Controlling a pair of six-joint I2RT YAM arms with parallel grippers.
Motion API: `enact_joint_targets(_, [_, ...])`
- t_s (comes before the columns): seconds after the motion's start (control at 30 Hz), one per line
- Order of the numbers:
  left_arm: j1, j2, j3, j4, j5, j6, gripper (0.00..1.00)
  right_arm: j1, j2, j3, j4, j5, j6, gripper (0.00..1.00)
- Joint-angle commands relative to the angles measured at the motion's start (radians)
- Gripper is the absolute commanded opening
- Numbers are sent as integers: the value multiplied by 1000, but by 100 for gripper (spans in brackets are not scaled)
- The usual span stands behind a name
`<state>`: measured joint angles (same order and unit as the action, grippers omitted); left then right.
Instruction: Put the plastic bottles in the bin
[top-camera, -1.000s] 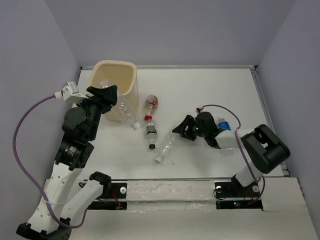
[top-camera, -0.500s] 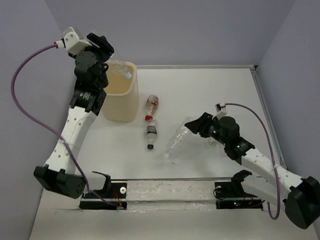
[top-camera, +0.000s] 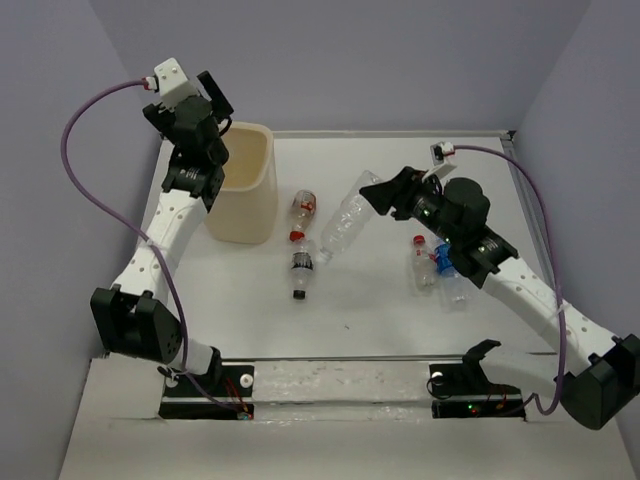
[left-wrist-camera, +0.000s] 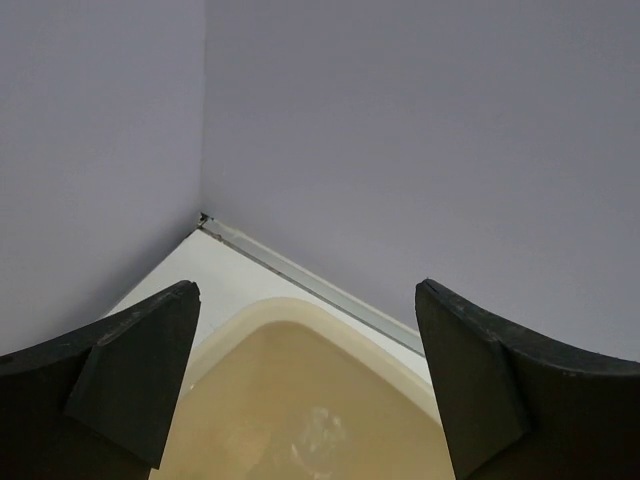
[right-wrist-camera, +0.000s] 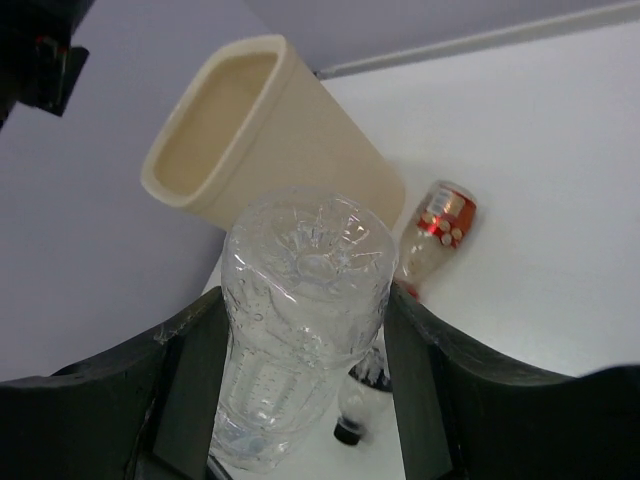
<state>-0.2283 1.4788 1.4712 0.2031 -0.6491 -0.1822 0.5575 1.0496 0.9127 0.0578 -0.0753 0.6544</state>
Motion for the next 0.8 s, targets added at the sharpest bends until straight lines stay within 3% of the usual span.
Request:
enact_joint_targets(0.0, [0,-185,-47,3,66,-78,99,18,142,248,99,-3,-82,33])
enact_joint_targets(0.17, [0,-411,-185,-123,297,-207,99,57,358,529,122,-6,-191,32])
enact_joint_targets(0.3, [-2,-595,-404,-243,482,-264,99,105,583,806,77,31,-291,32])
enact_joint_targets(0.4, [-2,-691,-545,-339,595,-298,97,137,717,1068,34,23,-343,32])
enact_joint_targets(0.6, [0,-796,-748,-416,913,-350,96,197,979,1400,-54,38,-423,34])
enact_joint_targets(0.73, [-8,-816,-831,-419,1006,-381,96,237,1131,1520,-55,31,-421,46])
enact_joint_targets(0.77, [-12,-816,-839,-419,1008,-384,96,254,1183,1546,-55,25,-415,64])
